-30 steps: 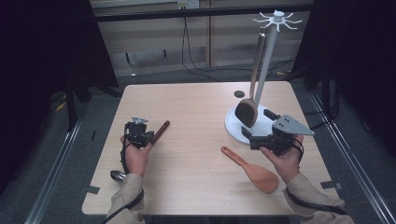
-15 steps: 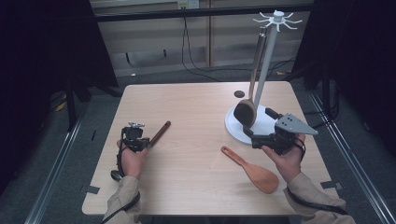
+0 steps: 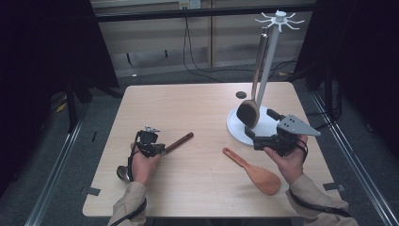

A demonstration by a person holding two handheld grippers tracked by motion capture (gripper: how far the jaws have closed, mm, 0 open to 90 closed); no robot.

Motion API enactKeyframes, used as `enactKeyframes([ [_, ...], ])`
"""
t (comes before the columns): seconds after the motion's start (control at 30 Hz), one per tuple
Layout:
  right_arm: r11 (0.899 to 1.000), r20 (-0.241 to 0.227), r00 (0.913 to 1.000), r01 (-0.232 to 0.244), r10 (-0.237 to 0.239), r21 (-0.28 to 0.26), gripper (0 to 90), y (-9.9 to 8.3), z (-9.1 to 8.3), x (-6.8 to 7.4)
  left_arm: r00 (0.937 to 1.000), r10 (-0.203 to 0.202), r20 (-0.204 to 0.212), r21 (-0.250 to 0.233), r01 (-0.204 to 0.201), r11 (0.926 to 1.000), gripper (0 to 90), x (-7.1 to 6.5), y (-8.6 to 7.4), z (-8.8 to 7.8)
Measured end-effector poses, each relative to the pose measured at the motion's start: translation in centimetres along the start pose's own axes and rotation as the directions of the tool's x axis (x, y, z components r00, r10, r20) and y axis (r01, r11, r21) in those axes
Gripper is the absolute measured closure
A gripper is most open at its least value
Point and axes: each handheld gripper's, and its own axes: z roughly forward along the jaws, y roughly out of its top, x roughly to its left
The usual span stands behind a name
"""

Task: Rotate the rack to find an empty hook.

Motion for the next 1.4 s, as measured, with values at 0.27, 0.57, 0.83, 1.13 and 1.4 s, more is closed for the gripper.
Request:
enactKeyframes([
  [0.27,1.000,-0.005,1.0000,-0.006,0.006,0.004,0.1,-0.1,0.1,-0.1,0.9976,0.026,0.064,-0.030,-0.024,0.9992,66.9,0.2,-0.2,-1.5],
  [0.57,1.000,-0.011,0.9999,-0.001,0.001,0.007,0.3,0.0,0.1,0.0,0.9925,0.113,0.047,0.037,-0.115,0.9927,53.2,-0.4,-0.9,-0.8],
  [0.83,1.000,-0.011,0.9999,-0.002,0.002,0.006,0.6,0.0,0.1,-0.2,0.9913,0.108,0.075,0.079,-0.114,0.9903,67.8,-1.0,-0.9,-0.2],
  [1.13,1.000,-0.005,0.9999,-0.009,0.009,-0.003,0.8,0.2,0.0,-0.2,0.9944,0.065,0.083,0.120,-0.074,0.9900,73.5,-3.4,0.1,0.4],
  [1.4,1.000,-0.012,0.9999,-0.004,0.004,0.001,1.0,0.2,-0.1,-0.2,0.9902,0.100,0.098,0.132,-0.112,0.9849,69.8,-3.8,0.2,0.3],
])
